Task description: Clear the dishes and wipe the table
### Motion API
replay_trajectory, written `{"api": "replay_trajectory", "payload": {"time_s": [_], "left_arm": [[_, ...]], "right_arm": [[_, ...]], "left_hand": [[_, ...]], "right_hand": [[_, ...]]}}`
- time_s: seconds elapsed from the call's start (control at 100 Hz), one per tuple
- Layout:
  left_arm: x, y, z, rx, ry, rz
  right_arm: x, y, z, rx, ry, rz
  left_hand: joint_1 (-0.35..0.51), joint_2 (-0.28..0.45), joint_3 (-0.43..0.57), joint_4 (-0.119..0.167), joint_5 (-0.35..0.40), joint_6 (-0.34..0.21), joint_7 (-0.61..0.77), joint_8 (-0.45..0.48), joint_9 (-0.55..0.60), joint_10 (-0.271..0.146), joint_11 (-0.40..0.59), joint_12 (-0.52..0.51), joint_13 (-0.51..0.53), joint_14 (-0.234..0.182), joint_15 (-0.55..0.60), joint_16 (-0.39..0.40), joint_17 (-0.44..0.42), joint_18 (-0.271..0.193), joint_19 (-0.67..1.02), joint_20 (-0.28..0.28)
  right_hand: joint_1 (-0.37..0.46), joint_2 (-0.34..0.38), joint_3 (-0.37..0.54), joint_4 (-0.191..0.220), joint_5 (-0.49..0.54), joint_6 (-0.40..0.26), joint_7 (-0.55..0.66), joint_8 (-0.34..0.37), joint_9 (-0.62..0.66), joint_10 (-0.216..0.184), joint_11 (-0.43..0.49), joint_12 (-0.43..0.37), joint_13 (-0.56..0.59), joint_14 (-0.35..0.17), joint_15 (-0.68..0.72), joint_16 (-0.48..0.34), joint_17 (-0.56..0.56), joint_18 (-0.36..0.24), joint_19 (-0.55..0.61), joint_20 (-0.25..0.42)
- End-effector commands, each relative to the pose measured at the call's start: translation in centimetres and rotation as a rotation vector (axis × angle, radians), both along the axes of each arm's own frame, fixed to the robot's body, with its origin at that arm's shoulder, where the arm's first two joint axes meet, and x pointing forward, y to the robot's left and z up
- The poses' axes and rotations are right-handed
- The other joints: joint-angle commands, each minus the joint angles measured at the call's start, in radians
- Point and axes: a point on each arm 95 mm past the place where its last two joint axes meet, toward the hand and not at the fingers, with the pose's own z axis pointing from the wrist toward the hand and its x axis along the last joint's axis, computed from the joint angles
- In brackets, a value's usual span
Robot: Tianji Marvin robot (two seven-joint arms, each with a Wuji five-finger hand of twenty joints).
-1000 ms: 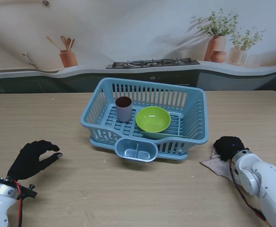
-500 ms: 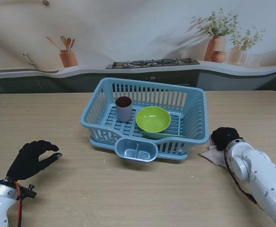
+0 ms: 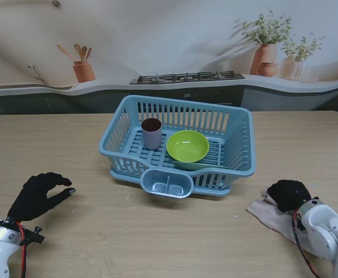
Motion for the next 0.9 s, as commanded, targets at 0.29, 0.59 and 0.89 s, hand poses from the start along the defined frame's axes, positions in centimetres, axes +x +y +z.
{"api": "replay_trajectory", "payload": {"time_s": [0.29,0.59,0.89], "left_arm": [[-0.1,-0.1,-0.2,-0.004,0.007,-0.009],[-0.2,0.0,-0.3,-0.007,0.003,-0.005],[-0.2,0.1,-0.3,-0.009,-0.003,-0.001]], "right_arm": [[-3.3,0.0,-1.3,0.001,0.074,0.03],[-2.5,5.7,-1.3,0.068,0.181,0.132],[-2.1,10.1,-1.8,0.15,0.269,0.19]], "left_hand": [[0.01,0.038,-0.026,0.032,0.027,0.009,-0.012,0.0,-0.014,0.029,-0.007,-0.023,-0.017,0.034,-0.002,-0.006,-0.013,-0.009,-0.018,-0.013],[0.012,0.039,-0.028,0.033,0.027,0.008,-0.012,0.0,-0.014,0.029,-0.007,-0.023,-0.018,0.033,-0.002,-0.006,-0.014,-0.01,-0.018,-0.013],[0.011,0.04,-0.029,0.033,0.026,0.008,-0.012,0.0,-0.014,0.028,-0.007,-0.023,-0.018,0.032,-0.001,-0.006,-0.014,-0.011,-0.018,-0.013]], "right_hand": [[-0.011,0.041,0.0,-0.029,0.007,0.063,-0.101,-0.059,0.01,0.01,-0.026,-0.017,0.026,0.031,0.026,0.005,-0.02,-0.04,0.009,0.007],[-0.01,0.045,-0.003,-0.03,0.002,0.07,-0.102,-0.052,0.007,0.017,-0.021,-0.019,0.028,0.033,0.032,0.006,-0.017,-0.03,0.013,0.009],[-0.01,0.044,-0.002,-0.03,0.001,0.069,-0.102,-0.05,0.006,0.016,-0.018,-0.022,0.03,0.032,0.032,0.005,-0.017,-0.029,0.012,0.009]]}}
